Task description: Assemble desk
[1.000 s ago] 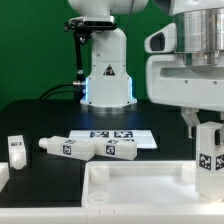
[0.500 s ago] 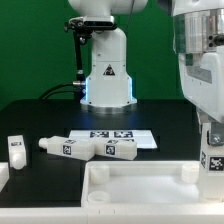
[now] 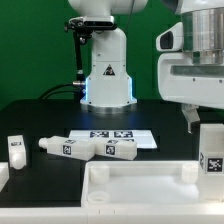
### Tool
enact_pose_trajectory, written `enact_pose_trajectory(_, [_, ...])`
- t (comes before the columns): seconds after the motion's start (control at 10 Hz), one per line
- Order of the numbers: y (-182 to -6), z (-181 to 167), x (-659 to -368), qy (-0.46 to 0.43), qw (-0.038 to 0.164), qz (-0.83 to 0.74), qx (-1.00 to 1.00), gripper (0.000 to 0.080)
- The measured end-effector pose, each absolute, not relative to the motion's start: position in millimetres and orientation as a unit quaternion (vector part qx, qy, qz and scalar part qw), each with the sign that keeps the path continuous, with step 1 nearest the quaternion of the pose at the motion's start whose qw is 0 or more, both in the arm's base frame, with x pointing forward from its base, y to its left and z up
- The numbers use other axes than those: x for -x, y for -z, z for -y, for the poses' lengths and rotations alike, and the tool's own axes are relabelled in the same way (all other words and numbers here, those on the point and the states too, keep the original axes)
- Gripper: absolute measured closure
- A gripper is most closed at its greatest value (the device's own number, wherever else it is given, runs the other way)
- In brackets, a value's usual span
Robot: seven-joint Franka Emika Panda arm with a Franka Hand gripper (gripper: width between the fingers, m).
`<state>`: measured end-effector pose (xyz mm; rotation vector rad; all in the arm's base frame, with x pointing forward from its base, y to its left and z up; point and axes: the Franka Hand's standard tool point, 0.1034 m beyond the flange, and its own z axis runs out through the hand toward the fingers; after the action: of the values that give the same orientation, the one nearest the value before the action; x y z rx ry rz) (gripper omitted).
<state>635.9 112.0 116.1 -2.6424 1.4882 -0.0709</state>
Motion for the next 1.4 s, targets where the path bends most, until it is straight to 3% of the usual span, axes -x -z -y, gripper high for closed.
enact_pose_trajectory(0.2, [-116.1, -111.6, -635.9, 0.027, 0.052, -0.433, 0.899, 0.0157])
enact_pose_trajectory(0.4, [-116.7, -115.2, -636.4, 0.049, 0.016, -0.231, 0.971, 0.0150])
enact_pose_trajectory(0.6, [-110.8, -119.8, -637.0, 0.057, 0.007, -0.040, 0.998, 0.0150])
enact_pose_trajectory(0.9, [-110.6, -119.0, -637.1, 0.057, 0.009, -0.066, 0.996, 0.0159])
enact_pose_trajectory(1.1, [-110.5, -119.4, -637.0, 0.056, 0.013, -0.130, 0.990, 0.0514])
enact_pose_trajectory(1.4, [-110.2, -117.1, -635.3, 0.050, 0.019, -0.327, 0.944, 0.0514])
